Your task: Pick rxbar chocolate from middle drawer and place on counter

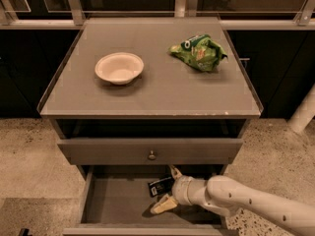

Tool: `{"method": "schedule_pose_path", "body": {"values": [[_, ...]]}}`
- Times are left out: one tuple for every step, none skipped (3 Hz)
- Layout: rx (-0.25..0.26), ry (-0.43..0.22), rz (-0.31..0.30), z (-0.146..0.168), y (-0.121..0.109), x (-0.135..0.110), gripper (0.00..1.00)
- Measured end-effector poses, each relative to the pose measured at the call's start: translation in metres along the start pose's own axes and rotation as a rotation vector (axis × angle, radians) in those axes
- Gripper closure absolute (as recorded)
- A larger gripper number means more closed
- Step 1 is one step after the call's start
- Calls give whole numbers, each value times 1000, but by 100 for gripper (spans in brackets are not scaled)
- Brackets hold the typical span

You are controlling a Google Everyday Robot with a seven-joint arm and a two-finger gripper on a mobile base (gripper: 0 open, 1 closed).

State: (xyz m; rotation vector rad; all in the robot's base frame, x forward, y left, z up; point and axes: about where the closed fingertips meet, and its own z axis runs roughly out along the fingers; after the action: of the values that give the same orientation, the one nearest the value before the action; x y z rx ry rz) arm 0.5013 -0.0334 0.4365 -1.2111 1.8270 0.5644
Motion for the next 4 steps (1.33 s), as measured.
{"method": "schedule_pose_path", "body": {"values": [[6,3,-27,19,-9,7,0],[2,16,-38,37,-12,17,0],[-2,44,-42,49,-12,30,0],[-8,87,-52,57,-15,45,0]]}}
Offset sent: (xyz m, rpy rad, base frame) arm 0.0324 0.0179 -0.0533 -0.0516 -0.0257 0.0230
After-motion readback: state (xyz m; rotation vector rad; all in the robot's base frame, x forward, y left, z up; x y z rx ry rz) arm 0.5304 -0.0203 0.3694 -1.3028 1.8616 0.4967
